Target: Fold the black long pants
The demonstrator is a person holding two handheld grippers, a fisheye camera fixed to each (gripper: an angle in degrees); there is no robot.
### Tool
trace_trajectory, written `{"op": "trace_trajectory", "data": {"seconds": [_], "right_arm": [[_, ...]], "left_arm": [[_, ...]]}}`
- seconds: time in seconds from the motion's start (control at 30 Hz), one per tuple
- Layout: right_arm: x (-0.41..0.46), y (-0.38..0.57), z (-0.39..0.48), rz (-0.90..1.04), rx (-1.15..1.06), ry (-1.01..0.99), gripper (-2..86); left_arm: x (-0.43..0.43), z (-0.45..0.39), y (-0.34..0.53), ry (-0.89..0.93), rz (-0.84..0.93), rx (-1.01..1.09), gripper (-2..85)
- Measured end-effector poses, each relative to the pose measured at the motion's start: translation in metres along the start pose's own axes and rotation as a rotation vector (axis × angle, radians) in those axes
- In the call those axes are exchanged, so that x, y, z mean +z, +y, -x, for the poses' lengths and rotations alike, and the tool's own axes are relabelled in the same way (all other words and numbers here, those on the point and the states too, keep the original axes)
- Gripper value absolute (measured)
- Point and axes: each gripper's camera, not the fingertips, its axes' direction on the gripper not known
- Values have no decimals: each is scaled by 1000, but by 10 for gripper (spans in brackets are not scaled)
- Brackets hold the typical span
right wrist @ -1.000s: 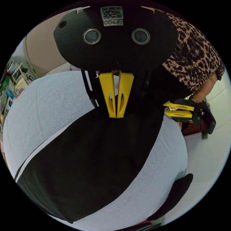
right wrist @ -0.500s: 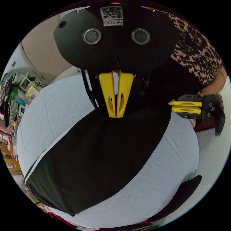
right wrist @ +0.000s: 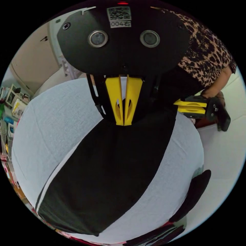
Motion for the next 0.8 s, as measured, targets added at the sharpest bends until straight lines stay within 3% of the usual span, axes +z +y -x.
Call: {"op": "trace_trajectory", "data": {"seconds": [0.17,0.4,0.5,0.57,0.8], "right_arm": [[26,20,-38,-54,71,-127,-7],[61,53,-72,-190,66,-150,3],[76,66,-111,-178,92,-354,34],[91,92,-142,-235,83,-595,72],[167,172,-198,-322,185,-950,115]], "left_arm": [[-20,17,1,106,-60,6,46],[-33,58,2,188,-105,-110,88],[-26,70,-7,228,-80,-142,103],[-20,76,-16,257,-55,-151,116],[-5,88,-37,330,-8,-167,130]]}}
